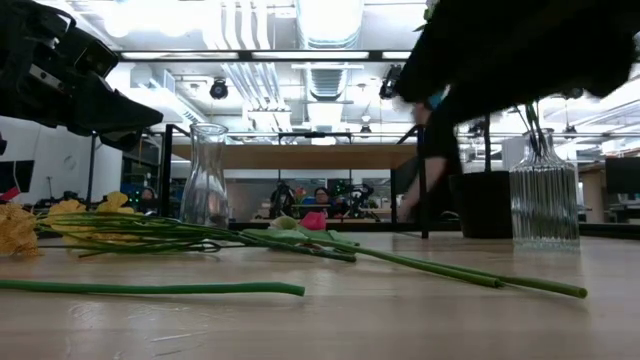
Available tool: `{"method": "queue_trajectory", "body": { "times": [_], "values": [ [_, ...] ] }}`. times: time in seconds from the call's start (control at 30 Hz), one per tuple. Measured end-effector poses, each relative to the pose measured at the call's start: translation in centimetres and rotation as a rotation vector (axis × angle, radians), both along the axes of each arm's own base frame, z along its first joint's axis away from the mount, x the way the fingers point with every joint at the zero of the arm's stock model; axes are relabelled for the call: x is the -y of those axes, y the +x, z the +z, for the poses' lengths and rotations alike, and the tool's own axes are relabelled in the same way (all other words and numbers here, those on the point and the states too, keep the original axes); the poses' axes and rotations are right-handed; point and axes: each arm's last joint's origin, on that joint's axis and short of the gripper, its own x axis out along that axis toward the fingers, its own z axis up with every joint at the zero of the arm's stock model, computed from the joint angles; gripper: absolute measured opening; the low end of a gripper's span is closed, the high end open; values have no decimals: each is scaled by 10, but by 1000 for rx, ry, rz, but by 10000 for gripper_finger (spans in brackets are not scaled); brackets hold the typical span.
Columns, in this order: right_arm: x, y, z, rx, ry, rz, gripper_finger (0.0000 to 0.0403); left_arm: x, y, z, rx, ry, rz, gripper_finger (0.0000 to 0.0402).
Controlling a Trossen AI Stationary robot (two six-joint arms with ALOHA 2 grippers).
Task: Pick and place flowers into a vace then onto a shelf
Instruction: Put the red tulip into the right transparent vase
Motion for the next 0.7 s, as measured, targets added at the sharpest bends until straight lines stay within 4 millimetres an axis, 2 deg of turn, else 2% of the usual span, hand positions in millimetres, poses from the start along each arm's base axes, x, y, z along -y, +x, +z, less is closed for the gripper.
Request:
{"method": "queue_trajectory", "body": {
  "times": [0.2,0.53,0.7],
  "values": [
    [20,15,-15,-19,54,-116,183,0,0,0,0,0,0,0],
    [38,25,-27,-23,29,-199,139,0,0,-1,-6,0,0,0],
    [53,28,-35,-46,4,-230,124,0,0,-1,-6,0,0,0]
  ]
}}
